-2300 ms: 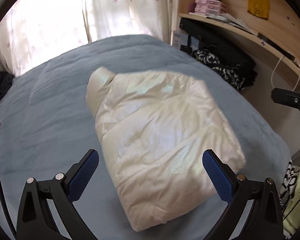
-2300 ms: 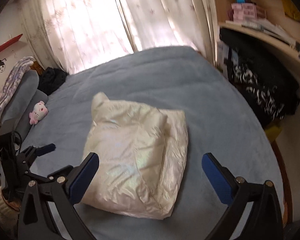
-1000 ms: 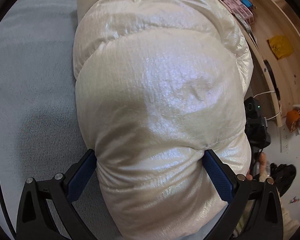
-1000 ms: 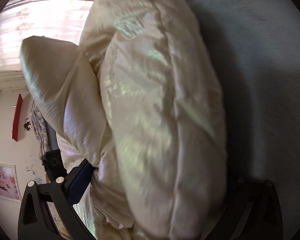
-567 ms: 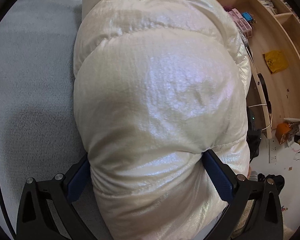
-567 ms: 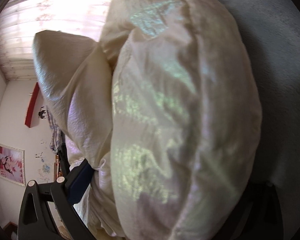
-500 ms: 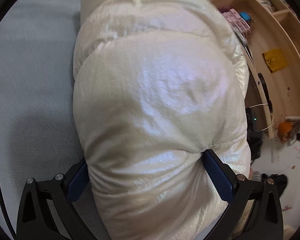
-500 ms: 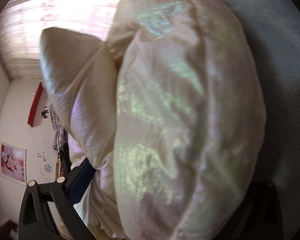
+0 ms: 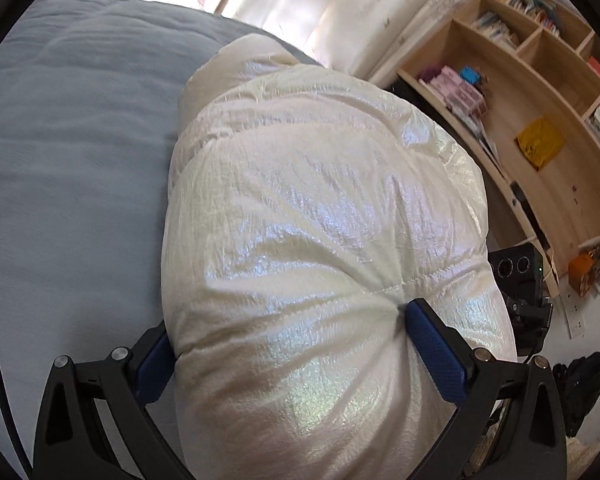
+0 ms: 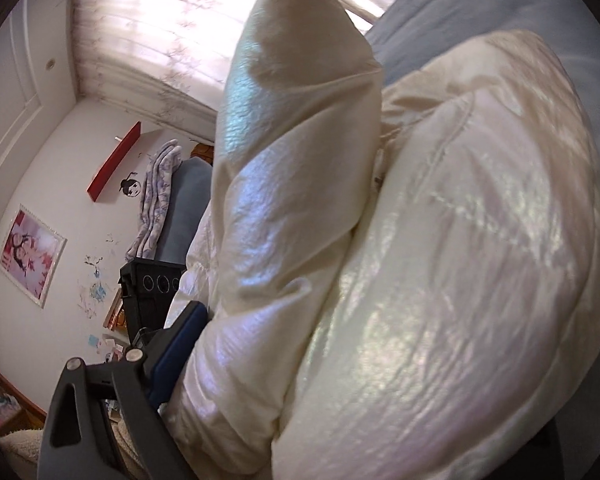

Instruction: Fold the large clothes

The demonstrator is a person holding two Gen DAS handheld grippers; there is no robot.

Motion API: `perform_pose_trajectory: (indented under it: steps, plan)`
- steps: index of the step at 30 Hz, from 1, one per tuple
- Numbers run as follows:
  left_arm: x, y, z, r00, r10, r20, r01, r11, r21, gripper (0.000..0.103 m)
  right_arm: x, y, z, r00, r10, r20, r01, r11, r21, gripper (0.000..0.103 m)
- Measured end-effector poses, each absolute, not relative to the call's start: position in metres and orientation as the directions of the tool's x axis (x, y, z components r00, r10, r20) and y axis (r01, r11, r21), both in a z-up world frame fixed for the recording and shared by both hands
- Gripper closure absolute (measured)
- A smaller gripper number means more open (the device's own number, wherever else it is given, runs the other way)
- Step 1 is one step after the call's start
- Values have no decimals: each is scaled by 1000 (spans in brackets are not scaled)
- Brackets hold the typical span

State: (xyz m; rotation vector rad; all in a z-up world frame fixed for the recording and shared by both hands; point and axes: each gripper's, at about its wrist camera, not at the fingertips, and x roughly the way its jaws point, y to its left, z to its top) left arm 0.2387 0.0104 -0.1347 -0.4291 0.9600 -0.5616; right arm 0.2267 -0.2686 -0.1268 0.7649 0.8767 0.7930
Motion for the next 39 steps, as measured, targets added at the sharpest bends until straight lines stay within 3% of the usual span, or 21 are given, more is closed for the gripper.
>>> perform_pose_trajectory:
  steps: [8,18,23,27,29,32,39]
  plan:
    - [273,123,-112,549,-561,-619,216,811,-544,1,283,-177,-95,364,857,-363,-368,491,789,8]
    - [393,302,-92,681,-466,-564,166,849,-502,1,409,-19,-72,354,881,-315,-479,460,748,9]
    - [459,369,-117,717,-423,-554,123,860,-496,1,482,49,-86,383,879,-283,-499,455,738,9]
    - [505,422,-172,703,-340,-625,20,888,-460,1,526,91,-132,403,851,-336,-457,505,732,9]
    - [512,428,-197,697,-355,-623,-9,864,-503,1,542,113,-165,405,810,-424,-417,576,703,5]
    - [506,432,-220,701,-456,-548,28,786,-618,1,543,113,-187,427,827,-366,-435,543,718,1]
    - [495,423,-212,752,-341,-564,7,859,-511,1,543,110,-186,423,837,-346,-421,520,743,0]
